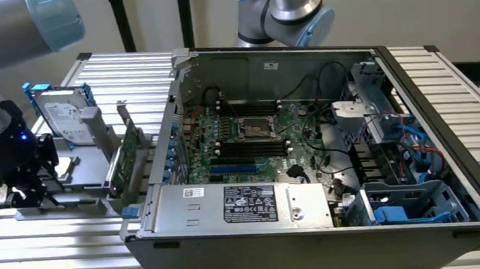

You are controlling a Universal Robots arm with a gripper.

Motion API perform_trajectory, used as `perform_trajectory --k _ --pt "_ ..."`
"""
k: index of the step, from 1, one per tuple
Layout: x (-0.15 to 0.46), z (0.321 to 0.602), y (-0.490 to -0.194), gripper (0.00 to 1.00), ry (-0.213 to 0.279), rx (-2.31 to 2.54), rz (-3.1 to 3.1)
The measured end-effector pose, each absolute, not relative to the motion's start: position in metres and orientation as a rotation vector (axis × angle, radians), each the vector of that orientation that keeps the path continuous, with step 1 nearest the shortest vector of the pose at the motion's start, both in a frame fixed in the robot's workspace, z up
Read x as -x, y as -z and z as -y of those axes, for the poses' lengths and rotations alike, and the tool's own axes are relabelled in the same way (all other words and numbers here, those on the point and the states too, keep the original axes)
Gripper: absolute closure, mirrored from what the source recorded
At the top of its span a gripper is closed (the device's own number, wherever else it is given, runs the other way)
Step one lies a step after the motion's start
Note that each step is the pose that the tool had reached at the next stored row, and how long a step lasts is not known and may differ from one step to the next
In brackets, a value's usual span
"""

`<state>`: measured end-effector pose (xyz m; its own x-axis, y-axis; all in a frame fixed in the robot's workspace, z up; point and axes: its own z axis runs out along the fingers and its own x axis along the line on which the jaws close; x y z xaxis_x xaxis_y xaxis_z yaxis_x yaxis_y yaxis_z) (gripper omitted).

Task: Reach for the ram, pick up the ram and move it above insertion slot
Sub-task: 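Pick up the ram and move it above insertion slot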

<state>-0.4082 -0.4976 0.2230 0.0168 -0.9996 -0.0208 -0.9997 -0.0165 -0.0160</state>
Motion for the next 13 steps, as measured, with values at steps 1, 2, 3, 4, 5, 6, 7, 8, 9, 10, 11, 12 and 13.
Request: perform_trajectory --k 1,2,3,4,5,6,7,8,9,10,11,12,13 --pt "0.408 0.498 -0.221 0.64 -0.006 2.224 -2.183" --pt "0.408 0.498 -0.219 0.64 -0.007 2.226 -2.181" --pt "0.408 0.499 -0.218 0.64 -0.008 2.228 -2.179" --pt "0.408 0.499 -0.216 0.64 -0.008 2.231 -2.177" --pt "0.408 0.499 -0.215 0.64 -0.009 2.234 -2.174" --pt "0.408 0.499 -0.213 0.64 -0.010 2.237 -2.171" --pt "0.408 0.499 -0.212 0.64 -0.011 2.239 -2.169" --pt "0.408 0.499 -0.211 0.64 -0.012 2.242 -2.166" --pt "0.408 0.499 -0.210 0.64 -0.014 2.244 -2.164" --pt "0.408 0.499 -0.209 0.64 -0.015 2.246 -2.163" --pt "0.408 0.499 -0.208 0.64 -0.016 2.248 -2.161" --pt "0.408 0.499 -0.207 0.64 -0.017 2.249 -2.158" --pt "0.408 0.499 -0.206 0.64 -0.018 2.251 -2.156"
